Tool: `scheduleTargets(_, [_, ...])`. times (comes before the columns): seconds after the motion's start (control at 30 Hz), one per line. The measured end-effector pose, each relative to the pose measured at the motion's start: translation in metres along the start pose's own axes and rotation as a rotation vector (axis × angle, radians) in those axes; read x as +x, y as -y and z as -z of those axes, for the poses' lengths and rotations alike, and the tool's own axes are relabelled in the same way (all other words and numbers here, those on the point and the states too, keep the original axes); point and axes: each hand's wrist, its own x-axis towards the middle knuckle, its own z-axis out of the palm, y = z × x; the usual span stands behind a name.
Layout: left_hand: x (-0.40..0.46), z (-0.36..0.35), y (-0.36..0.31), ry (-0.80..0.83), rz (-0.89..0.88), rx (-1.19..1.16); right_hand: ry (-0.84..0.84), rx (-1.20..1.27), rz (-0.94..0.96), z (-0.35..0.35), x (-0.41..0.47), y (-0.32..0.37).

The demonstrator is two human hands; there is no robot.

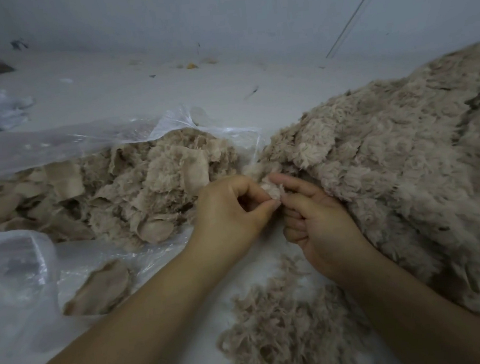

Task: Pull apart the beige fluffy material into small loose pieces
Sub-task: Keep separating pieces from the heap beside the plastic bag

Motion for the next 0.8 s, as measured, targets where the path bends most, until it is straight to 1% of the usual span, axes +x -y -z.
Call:
scheduleTargets(0.07, [0.001, -0.002, 0.000, 0.049, 0.054, -0.129, 0.011, -0.043, -0.016, -0.002, -0.001, 0.001])
scheduleTargets(0.13, [0.003, -0.003, 0.003, 0.080, 0.104, -0.161, -0.006, -0.048, -0.019, -0.004, -0.002, 0.002])
scheduleTargets(0.23, [0.006, -0.001, 0.010, 0.019, 0.107, -0.095, -0.043, -0.033, -0.010, -0.005, -0.002, 0.001])
scheduleTargets(0.3, [0.007, 0.001, 0.012, -0.031, 0.098, -0.145, -0.051, -0.031, 0.000, -0.005, -0.001, 0.000])
scheduleTargets(0.33, [0.007, 0.002, 0.011, -0.032, 0.115, -0.194, -0.048, -0.024, 0.003, -0.004, 0.000, 0.000])
scheduleTargets(0.43, [0.005, 0.001, 0.005, 0.076, 0.175, -0.320, -0.027, -0.016, -0.007, -0.001, 0.000, 0.001])
scheduleTargets(0.5, [0.003, -0.001, 0.002, 0.132, 0.167, -0.361, -0.009, -0.025, 0.011, 0.000, 0.000, 0.000])
scheduleTargets(0.57, [0.002, -0.003, 0.002, 0.136, 0.159, -0.366, 0.023, -0.028, 0.027, 0.001, 0.000, 0.000])
scheduleTargets(0.7, [0.001, -0.004, 0.004, 0.184, 0.204, -0.435, 0.114, -0.091, 0.034, -0.001, -0.002, 0.002])
scheduleTargets(0.8, [0.001, -0.002, 0.006, 0.173, 0.231, -0.535, 0.097, -0.080, 0.021, -0.004, -0.002, 0.002])
